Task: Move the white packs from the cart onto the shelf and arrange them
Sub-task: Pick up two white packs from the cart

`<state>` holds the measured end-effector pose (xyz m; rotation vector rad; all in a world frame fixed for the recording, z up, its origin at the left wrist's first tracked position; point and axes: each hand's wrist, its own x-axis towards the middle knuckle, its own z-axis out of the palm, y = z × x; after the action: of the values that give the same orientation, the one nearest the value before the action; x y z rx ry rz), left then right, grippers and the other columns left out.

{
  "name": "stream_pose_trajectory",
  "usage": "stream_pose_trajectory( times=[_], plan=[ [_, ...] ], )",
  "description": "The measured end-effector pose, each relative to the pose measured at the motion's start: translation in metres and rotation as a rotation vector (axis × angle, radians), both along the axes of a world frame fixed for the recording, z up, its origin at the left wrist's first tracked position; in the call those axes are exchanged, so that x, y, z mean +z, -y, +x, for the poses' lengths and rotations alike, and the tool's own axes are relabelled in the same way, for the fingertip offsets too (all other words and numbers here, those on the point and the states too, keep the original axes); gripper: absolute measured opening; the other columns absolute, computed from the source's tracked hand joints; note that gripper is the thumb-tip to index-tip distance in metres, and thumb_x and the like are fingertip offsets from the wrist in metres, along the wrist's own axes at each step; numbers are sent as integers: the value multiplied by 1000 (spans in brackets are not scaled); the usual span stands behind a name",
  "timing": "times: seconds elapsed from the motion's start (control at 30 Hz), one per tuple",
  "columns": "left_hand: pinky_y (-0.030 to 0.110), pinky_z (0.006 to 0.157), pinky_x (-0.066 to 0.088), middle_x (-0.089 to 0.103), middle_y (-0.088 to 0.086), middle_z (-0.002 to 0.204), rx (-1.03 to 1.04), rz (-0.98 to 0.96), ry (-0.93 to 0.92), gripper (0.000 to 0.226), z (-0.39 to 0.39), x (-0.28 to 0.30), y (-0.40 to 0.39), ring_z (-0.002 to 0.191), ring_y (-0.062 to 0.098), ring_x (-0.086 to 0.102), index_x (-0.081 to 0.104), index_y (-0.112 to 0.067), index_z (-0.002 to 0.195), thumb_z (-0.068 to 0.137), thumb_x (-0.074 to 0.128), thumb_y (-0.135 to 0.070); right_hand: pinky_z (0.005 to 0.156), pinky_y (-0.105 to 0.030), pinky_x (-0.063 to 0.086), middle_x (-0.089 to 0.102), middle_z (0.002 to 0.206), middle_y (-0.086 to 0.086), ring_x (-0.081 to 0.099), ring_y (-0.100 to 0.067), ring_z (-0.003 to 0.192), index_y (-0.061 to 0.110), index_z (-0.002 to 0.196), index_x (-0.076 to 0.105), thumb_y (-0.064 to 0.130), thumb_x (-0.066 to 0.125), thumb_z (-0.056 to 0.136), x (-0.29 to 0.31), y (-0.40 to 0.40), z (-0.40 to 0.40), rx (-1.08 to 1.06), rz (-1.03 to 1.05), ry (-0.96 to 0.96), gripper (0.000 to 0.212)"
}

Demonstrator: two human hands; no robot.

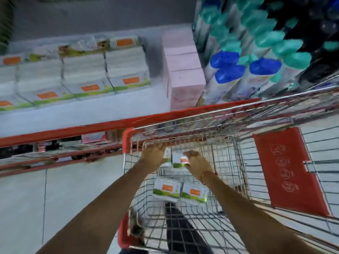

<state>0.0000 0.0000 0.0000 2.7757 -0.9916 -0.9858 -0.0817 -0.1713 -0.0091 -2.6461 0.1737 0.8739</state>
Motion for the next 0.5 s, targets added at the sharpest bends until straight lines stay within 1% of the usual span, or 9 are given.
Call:
stream_pose_trajectory(
  times=[0.07,0.13,0.17,0.2,0.27,0.33,0.4,0.47,0.5],
  plan=[
    [42,114,33,25,14,154,-52,112,-10,78,2,-20,2,139,33,30,21,-3,147,89,56,-41,109,-37,42,28,154,-7,33,-24,140,15,149,25,20,57,92,-26,6,4,35,-12,-60,66],
    [41,117,27,15,16,158,-66,172,-4,88,1,-39,-3,142,34,22,18,1,148,85,63,-41,120,-32,22,16,160,-9,16,-24,148,9,152,12,23,63,88,-48,9,6,128,-61,-105,83],
    [41,118,25,12,16,158,-49,180,-11,94,1,-51,-5,143,34,19,15,1,148,82,66,-42,122,-32,15,11,161,-10,11,-25,149,7,152,7,26,66,86,-57,11,9,168,-77,-118,90],
    [41,119,23,11,17,158,-34,193,-22,101,1,-61,-6,144,34,18,12,1,148,78,68,-44,123,-33,11,9,161,-10,8,-25,149,6,152,4,29,68,85,-64,12,11,200,-89,-125,95],
    [41,119,22,16,16,157,-1,215,-34,110,4,-74,-6,144,33,19,11,-1,148,71,74,-48,123,-36,12,12,161,-11,12,-26,148,7,153,5,34,70,82,-70,14,14,238,-121,-110,100],
    [39,117,28,29,15,151,96,181,-53,111,6,-77,-6,139,33,29,21,-3,145,61,82,-44,121,-38,19,27,154,-12,25,-28,143,8,151,13,37,74,76,-76,14,13,250,-149,-50,100],
    [37,107,41,43,16,139,194,129,-69,103,7,-73,-3,130,31,41,31,-5,136,56,88,-34,115,-35,29,41,141,-10,39,-28,131,9,144,28,36,79,70,-79,12,12,221,-137,16,94],
    [38,97,50,52,18,130,212,127,-78,94,6,-67,1,121,31,51,31,-5,131,59,87,-27,108,-32,38,50,132,-10,47,-27,122,7,134,37,31,82,66,-77,11,11,167,-91,39,85],
    [39,92,53,56,19,126,206,136,-85,91,5,-65,2,116,32,56,30,-5,131,61,86,-24,106,-31,39,53,129,-12,50,-27,121,5,132,38,30,82,66,-73,10,10,147,-62,38,84]
  ],
)
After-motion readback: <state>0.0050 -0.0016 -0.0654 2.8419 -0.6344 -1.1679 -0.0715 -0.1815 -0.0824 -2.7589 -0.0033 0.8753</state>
